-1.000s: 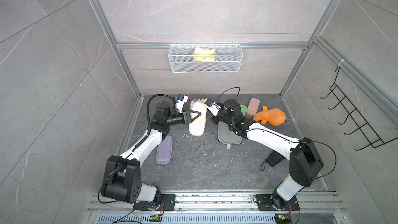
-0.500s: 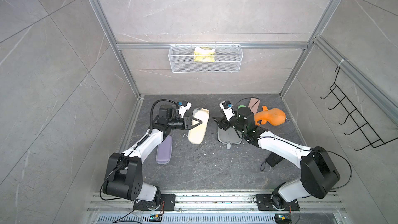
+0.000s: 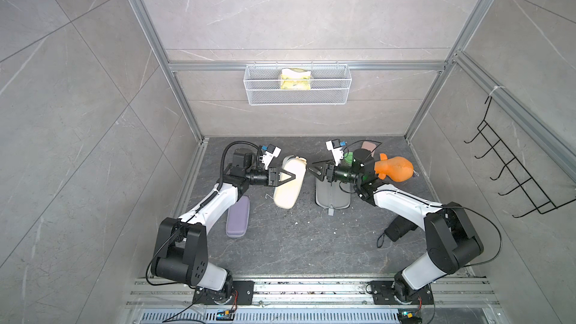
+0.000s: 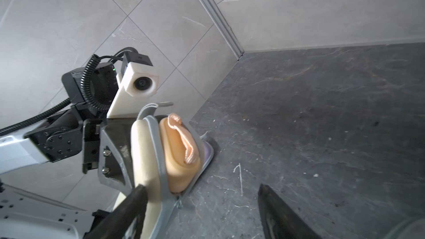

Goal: Put umbrellas into zippered umbrella sleeves
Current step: Adjust the umbrella sleeve.

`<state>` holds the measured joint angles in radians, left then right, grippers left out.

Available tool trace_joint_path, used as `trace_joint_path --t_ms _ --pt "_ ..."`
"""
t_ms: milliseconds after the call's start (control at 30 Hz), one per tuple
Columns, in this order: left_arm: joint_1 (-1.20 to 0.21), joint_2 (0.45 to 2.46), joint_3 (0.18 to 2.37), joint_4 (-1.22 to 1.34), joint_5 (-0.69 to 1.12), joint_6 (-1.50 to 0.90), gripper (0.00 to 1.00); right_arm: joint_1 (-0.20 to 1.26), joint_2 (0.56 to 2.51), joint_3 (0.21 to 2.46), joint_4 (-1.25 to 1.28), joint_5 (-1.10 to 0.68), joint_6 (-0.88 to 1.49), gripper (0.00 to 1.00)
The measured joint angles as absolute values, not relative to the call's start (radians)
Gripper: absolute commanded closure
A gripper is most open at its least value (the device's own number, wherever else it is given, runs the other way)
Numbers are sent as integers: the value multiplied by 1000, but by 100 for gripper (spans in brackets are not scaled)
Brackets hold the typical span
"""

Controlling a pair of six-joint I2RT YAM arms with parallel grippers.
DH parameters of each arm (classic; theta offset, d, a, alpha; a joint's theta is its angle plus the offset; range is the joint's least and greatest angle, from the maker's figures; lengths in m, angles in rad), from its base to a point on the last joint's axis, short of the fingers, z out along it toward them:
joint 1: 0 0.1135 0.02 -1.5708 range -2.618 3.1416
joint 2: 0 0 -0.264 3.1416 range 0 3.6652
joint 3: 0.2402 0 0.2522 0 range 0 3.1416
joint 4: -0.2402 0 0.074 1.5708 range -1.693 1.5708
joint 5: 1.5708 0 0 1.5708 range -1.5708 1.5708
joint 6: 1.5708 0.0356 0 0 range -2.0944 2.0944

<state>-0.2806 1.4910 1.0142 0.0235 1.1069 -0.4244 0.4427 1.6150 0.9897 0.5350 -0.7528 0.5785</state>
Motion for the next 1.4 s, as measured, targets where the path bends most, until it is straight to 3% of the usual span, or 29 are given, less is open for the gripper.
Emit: trace_joint_path --t_ms 300,367,433,533,633,733,1000,1133,1300,1400 --pt "-326 1546 1066 22 1146 -428 89 460 1650 995 627 -831 660 26" --pt "-326 1546 1068 22 1159 -429 87 460 1650 995 647 -838 668 31" --pt "-326 1546 1073 21 1174 -432 77 460 1650 995 662 -846 685 40" --pt "-325 1549 1094 3 1170 -450 48 459 1650 995 689 -840 714 57" --pt "-317 1537 1076 77 1138 -535 28 456 1650 990 718 -818 759 66" --pt "-292 1457 952 246 1065 -681 24 454 1650 975 746 -775 813 72" --pt "-263 1228 552 578 698 -982 12 453 1614 900 792 -560 925 74" --pt "-331 1190 484 646 550 -1032 13 480 1608 867 804 -436 979 74" --pt "-382 1238 490 752 479 -1068 30 549 1608 863 823 -318 1023 73" --pt "-395 1322 501 865 475 -1104 41 583 1608 843 823 -241 1049 66"
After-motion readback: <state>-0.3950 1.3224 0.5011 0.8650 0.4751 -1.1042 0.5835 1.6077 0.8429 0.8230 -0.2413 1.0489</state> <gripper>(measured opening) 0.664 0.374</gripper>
